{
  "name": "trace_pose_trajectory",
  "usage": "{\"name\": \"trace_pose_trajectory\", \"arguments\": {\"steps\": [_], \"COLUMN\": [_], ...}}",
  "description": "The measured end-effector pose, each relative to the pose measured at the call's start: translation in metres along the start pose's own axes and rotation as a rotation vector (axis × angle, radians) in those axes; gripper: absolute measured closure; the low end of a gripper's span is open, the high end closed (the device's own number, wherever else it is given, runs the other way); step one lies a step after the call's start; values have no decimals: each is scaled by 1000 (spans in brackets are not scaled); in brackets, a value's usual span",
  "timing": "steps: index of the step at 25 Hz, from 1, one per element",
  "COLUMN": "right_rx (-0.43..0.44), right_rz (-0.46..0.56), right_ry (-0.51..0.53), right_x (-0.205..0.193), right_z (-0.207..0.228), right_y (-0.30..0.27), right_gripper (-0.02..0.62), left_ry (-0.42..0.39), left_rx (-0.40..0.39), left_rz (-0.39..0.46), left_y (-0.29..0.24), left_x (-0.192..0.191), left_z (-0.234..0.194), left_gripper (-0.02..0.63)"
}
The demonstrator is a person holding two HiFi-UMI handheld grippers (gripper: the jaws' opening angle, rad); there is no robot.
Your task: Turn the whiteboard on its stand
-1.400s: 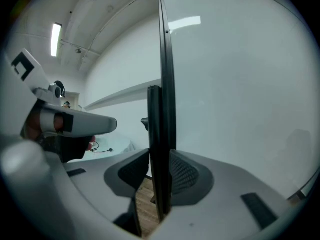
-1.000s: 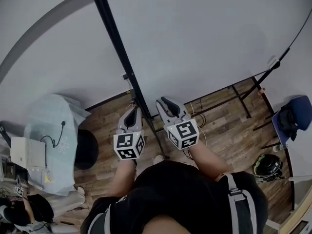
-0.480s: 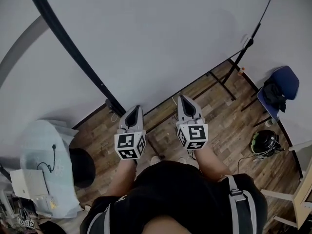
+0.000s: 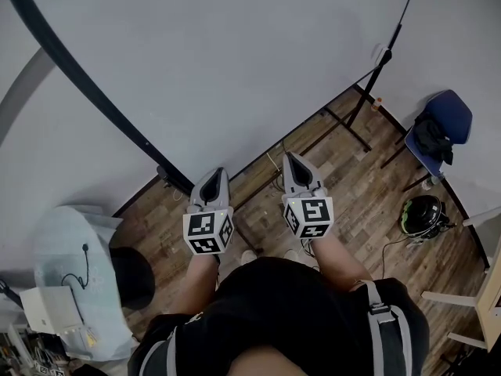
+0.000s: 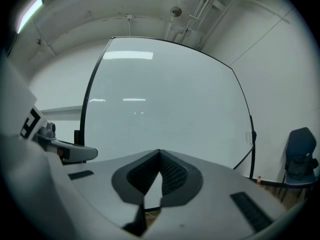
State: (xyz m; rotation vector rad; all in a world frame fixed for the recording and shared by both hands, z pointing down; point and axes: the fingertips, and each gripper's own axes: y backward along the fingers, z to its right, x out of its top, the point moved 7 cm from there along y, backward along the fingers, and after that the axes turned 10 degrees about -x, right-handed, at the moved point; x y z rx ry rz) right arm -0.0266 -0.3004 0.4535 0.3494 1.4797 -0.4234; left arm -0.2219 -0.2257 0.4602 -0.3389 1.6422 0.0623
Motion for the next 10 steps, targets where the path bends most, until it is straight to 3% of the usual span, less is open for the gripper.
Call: {"name": "trace_pose_trajectory", "arguments": {"steps": [10], "right_rx": [16], "right_rz": [1], "right_ry": [5], "right_x": [0], "right_z": [18], "right_y": [7], "right_gripper": [591], "left_ry": [-9], "left_rx": [0], "left_rz": [3], "left_y": [-7], "left_x": [1], "left_z": [20], "left_gripper": [597]}}
